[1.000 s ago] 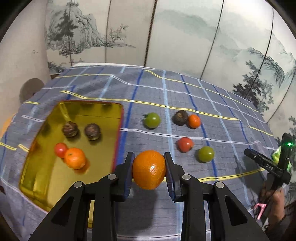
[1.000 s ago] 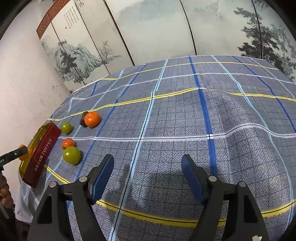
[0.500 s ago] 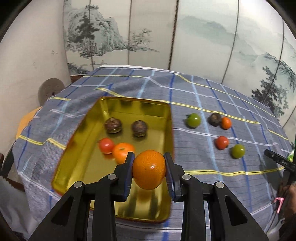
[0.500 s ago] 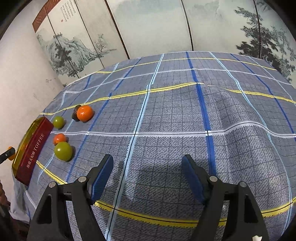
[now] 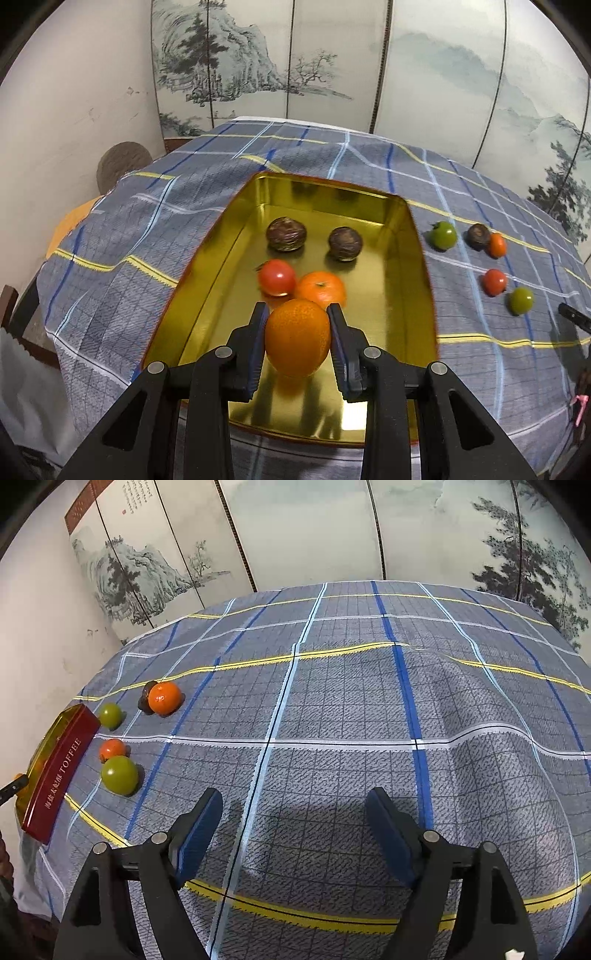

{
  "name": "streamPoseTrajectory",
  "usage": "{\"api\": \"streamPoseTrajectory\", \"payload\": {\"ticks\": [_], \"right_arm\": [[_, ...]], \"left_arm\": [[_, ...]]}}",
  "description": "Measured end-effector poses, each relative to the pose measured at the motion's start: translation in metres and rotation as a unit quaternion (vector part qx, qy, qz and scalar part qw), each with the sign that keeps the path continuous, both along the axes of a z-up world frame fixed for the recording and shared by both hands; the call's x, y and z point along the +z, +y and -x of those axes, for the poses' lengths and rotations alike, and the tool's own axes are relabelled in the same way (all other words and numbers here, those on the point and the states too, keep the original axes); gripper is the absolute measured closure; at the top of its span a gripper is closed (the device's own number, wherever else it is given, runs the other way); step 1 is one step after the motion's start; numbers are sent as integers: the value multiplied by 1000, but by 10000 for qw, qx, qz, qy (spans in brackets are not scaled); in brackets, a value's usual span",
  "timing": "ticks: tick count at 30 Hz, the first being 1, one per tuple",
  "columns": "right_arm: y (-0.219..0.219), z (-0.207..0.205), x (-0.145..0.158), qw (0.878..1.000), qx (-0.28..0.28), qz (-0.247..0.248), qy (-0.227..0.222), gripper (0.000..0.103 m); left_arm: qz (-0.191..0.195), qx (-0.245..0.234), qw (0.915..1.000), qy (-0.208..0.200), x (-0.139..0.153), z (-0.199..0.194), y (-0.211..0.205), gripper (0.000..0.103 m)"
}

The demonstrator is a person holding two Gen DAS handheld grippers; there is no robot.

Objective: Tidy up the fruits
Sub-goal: 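Carry the orange over the gold tin and lower it with the left gripper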

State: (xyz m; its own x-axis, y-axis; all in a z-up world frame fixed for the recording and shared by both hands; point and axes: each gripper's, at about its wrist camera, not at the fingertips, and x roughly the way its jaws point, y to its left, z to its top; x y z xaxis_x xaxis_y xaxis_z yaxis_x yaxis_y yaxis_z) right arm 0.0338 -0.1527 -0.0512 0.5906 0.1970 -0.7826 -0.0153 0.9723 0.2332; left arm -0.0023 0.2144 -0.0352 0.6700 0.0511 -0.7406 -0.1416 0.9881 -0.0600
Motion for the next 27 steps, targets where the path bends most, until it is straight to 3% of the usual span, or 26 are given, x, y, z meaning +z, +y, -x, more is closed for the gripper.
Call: {"api": "streamPoseTrajectory", "payload": {"ticks": [27], "right_arm": [[5,1,-1,9999,49,158,47,21]], "left_arm": [[58,66,9998,165,-24,-11,21,70]]}}
